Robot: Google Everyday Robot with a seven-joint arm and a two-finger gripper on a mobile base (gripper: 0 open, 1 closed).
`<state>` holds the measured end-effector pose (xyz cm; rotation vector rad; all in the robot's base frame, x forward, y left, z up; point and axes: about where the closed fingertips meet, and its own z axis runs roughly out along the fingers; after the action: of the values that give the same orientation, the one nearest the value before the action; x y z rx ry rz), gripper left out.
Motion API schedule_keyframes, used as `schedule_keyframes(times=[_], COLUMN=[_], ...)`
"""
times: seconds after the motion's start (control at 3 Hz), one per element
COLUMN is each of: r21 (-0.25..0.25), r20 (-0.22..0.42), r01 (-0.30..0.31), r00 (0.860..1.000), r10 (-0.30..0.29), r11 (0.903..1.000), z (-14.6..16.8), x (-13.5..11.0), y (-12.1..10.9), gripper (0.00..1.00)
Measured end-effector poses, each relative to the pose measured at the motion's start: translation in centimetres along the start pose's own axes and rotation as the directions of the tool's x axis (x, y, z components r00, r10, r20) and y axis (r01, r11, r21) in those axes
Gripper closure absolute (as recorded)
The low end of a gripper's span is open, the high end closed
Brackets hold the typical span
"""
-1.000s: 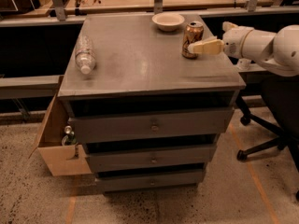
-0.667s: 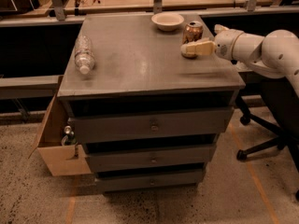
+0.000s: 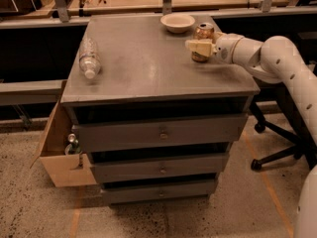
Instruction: Move orange can near water bottle
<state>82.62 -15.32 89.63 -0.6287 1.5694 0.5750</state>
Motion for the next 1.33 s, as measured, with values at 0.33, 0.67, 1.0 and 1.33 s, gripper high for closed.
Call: schedule_keyframes(times=[0.33, 0.67, 1.0, 1.33], r21=[-0.02, -0.104, -0.234, -0.358], r20=[-0.004, 0.03, 0.07, 0.086], r01=[0.011, 0.023, 0.017, 0.02], r00=[1.0, 0.999, 0.998, 0.996], r10=[-0.011, -0.02, 0.0, 0.012], r11=[0.9998, 0.9943, 0.9721, 0.9335], z=[1.1, 2.8, 4.9, 7.1], x=[-0.2, -2.6, -4.4, -5.1], y=[0.3, 2.7, 6.2, 10.1], gripper=[0.64, 0.87, 1.0, 1.0])
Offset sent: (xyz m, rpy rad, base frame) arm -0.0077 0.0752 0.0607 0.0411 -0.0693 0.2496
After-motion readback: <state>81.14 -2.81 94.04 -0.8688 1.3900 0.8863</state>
